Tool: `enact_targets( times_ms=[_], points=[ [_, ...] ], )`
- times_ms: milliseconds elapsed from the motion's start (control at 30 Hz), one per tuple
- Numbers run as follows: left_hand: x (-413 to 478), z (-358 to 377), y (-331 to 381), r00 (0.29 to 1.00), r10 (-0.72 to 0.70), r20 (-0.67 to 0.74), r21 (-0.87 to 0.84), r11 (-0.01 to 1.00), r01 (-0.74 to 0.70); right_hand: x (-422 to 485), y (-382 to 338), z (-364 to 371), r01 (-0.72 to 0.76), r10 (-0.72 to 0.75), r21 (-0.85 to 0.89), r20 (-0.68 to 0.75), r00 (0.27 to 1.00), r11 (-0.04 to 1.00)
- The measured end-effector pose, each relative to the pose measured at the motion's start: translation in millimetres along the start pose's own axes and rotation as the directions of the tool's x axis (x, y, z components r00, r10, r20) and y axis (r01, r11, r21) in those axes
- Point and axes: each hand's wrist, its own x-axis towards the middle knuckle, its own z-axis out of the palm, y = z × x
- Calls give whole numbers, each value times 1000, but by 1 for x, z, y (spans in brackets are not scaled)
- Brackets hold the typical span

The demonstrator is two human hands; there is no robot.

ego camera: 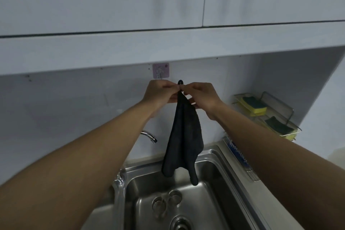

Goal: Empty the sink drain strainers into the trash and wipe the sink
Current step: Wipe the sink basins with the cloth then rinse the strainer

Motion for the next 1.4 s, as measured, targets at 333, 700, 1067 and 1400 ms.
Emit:
enact_targets(
  times_ms=[333, 700, 1067, 1400],
  points=[
    [55, -36, -4, 970, -147, -193, -110, 986, 127, 89, -9, 53, -83, 82, -143, -12, 997, 986],
    [88, -47, -38, 953, -216, -210, 62, 970, 234, 117, 29, 76, -126, 117, -196, -58, 991, 973],
    [51, -55, -84, 975, -208, 77, 466, 872, 149, 77, 81, 47, -163, 221, -227, 260, 940, 960],
    [10, -60, -85, 985, -146, 93, 807, 591, 11, 39, 94, 29, 13, 96, -590, 153, 983, 807]
  ],
)
